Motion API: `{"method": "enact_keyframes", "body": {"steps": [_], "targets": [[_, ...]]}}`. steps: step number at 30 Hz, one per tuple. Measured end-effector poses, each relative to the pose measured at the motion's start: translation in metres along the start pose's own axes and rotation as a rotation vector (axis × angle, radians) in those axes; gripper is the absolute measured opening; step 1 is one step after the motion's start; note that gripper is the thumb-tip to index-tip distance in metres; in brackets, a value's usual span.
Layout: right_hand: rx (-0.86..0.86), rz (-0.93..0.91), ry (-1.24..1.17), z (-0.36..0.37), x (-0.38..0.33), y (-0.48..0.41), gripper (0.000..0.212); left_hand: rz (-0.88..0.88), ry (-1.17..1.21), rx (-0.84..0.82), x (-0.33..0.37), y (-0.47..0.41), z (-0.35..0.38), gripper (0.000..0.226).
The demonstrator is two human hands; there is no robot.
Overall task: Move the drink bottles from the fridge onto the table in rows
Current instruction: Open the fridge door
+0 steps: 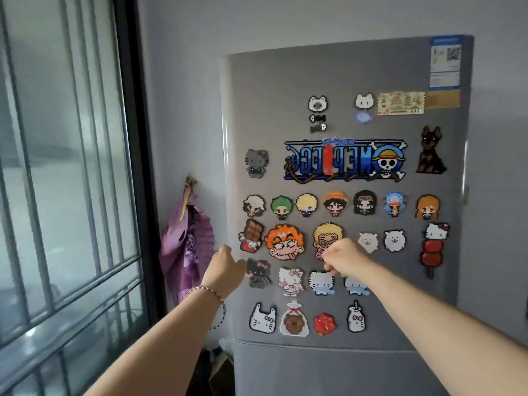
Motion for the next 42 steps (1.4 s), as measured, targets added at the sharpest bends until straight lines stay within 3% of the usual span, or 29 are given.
{"method": "enact_keyframes", "body": {"steps": [5,9,12,20,28,36,40,42], "targets": [[0.082,0.035,-0.073,0.024,-0.011,-0.035,0.024,-0.038,0.192,0.016,-0.035,-0.062,0.007,0.049],[0.184,0.054,0.083,0.033,-0.013,-0.041,0.023,-0.038,0.387,-0.045,-0.045,-0.1,0.022,0.034],[0.215,0.029,0.209,0.033,-0.013,-0.028,0.025,0.058,0.342,-0.038,-0.055,-0.103,0.032,0.029],[0.256,-0.051,0.438,0.022,-0.001,0.02,0.019,0.107,0.253,-0.02,-0.053,-0.09,0.028,0.028],[0.27,-0.177,0.52,-0.006,0.031,0.086,0.021,0.16,0.248,0.119,-0.029,0.016,-0.004,0.021],[0.26,-0.266,0.305,-0.057,0.088,0.197,0.024,0.271,0.168,0.251,0.075,0.174,-0.023,0.025],[0.226,-0.344,0.174,-0.105,0.108,0.248,0.028,0.368,0.25,0.108,0.151,0.247,-0.021,0.028],[0.294,-0.354,0.135,-0.129,0.114,0.271,0.035,0.42,0.296,0.038,0.19,0.276,-0.012,0.026]]}}
Point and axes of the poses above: each hand's wrist, its own y-axis away from the middle knuckle, its own z-axis out of the palm, x = y × z, the point moved 2 cm from there along -y, towards the middle knuckle, and after that the axes turned 14 degrees about z, right-handed, at the moved point
